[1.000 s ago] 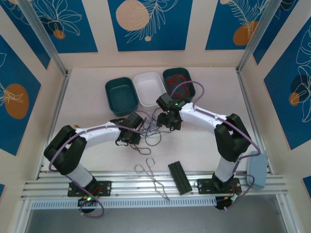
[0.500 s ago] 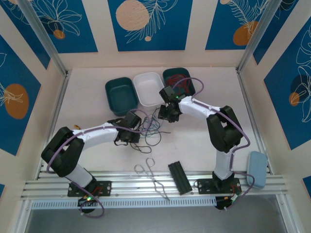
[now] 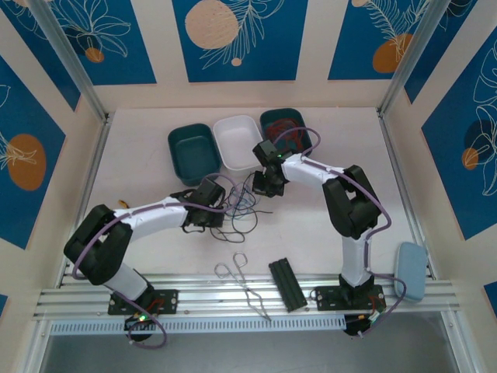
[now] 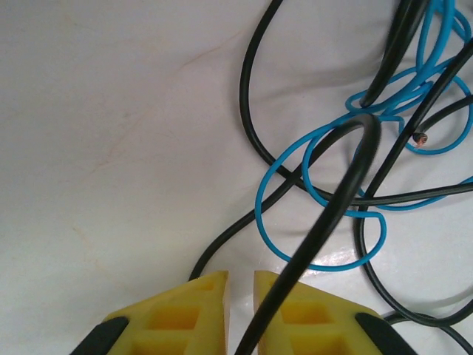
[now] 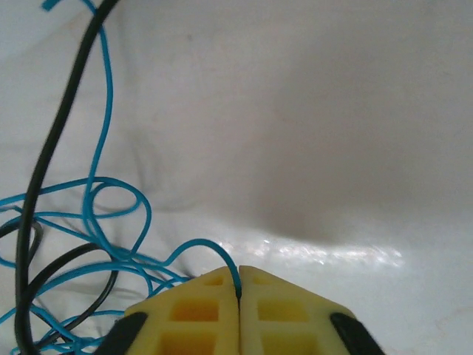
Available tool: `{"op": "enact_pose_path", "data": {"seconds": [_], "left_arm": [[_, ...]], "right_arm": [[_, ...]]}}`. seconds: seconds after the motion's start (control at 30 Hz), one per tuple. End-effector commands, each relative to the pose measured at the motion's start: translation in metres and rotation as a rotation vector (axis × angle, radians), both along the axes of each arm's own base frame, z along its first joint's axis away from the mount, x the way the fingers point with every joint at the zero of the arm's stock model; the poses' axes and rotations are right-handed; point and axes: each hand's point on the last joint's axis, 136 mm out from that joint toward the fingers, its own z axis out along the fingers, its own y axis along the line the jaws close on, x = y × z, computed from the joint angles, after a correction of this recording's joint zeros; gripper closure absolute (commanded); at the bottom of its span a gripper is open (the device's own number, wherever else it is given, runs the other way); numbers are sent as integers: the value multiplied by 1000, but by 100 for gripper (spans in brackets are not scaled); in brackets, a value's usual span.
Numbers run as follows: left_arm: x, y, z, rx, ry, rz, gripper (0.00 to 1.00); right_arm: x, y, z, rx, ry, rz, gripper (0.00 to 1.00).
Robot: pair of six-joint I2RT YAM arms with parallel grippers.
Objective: Untangle the cables
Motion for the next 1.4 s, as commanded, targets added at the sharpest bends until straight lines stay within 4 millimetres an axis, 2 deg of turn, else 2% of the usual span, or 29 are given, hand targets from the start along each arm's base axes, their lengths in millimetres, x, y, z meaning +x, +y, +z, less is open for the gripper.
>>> {"op": "enact_pose_path", "data": {"seconds": [0.0, 0.13, 0.3, 0.6, 0.77, 0.97, 1.1, 1.17, 1.37], "left_arm": [[1, 4, 2, -36, -2, 56, 83], [2, 8, -1, -35, -3, 97, 83], [4, 13, -1, -32, -13, 123, 83], [3, 13, -3, -47, -2, 133, 80], [5, 8, 3, -77, -9, 132, 73], [10, 4, 24, -118, -58, 123, 61], [16, -3, 46, -173, -128, 96, 52], [20, -10, 61, -225, -183, 64, 46], [36, -45, 111, -370, -394, -122, 41]], "right_arm": [[-5, -18, 29, -18, -51, -28, 100], [-9, -34, 54, -58, -119, -38, 100], [-14, -41, 87, -76, -215, -19, 100], [-17, -35, 165, -52, -472, 58, 100], [-20, -24, 195, -3, -577, 121, 100], [-24, -17, 222, 27, -659, 161, 100], [-28, -11, 238, 87, -689, 176, 100], [-30, -10, 244, 110, -699, 174, 100], [-33, -9, 252, 152, -706, 153, 100]]}}
